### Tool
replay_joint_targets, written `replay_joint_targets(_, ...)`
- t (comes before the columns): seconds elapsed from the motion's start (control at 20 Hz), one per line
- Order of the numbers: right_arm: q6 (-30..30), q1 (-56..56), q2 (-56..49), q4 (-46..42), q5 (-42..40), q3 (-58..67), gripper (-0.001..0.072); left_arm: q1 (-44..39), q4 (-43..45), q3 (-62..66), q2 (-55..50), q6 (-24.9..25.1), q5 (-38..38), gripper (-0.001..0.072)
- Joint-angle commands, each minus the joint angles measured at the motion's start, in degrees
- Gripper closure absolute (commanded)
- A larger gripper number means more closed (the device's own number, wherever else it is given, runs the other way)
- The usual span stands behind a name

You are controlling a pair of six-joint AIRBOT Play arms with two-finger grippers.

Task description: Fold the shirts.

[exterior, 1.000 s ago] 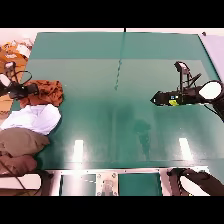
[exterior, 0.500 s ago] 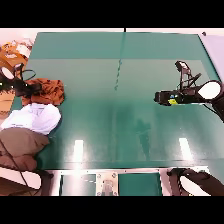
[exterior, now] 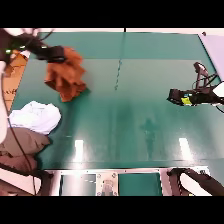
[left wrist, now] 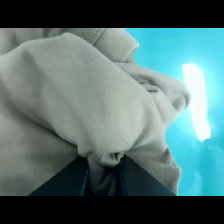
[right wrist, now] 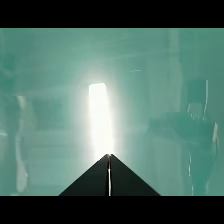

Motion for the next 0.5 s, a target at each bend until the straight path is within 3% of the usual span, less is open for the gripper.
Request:
replay_joint_targets(0.0, 0.13, -4.63, 0.04, 0.04, 1.33, 0.07, 0.0694, -13.66, -2.89, 1.36, -0.17, -1.03, -1.6, 0.0682)
replay_joint_targets(0.15, 0.15, -4.85, 0.02, 0.55, 1.4, 0.04, 0.0694, -22.82, -2.82, -3.58, -0.31, -1.01, 4.37, 0.0679)
replay_joint_targets(0.2, 0.15, -4.85, 0.02, 1.25, 1.46, 0.04, 0.0693, -24.94, -2.8, -5.57, -0.28, -0.83, 6.4, 0.0563)
replay_joint_targets(0.25, 0.13, -4.85, 0.02, 1.81, 1.44, 0.04, 0.0681, -26.23, -2.82, -7.15, -0.28, -0.87, 7.74, 0.0223)
replay_joint_targets(0.3, 0.17, -4.85, 0.02, 2.01, 1.46, 0.04, 0.0573, -26.71, -2.84, -8.17, -0.28, -0.92, 8.02, 0.0033)
replay_joint_targets(0.4, 0.17, -4.87, 0.04, 1.97, 2.25, 0.04, 0.0337, -25.18, -2.32, -7.74, -0.11, -0.94, 5.05, 0.0036)
replay_joint_targets(0.45, 0.2, -4.85, 0.04, 1.99, 3.41, 0.04, 0.0282, -23.37, -2.32, -6.82, -0.11, -1.2, 2.16, 0.0037)
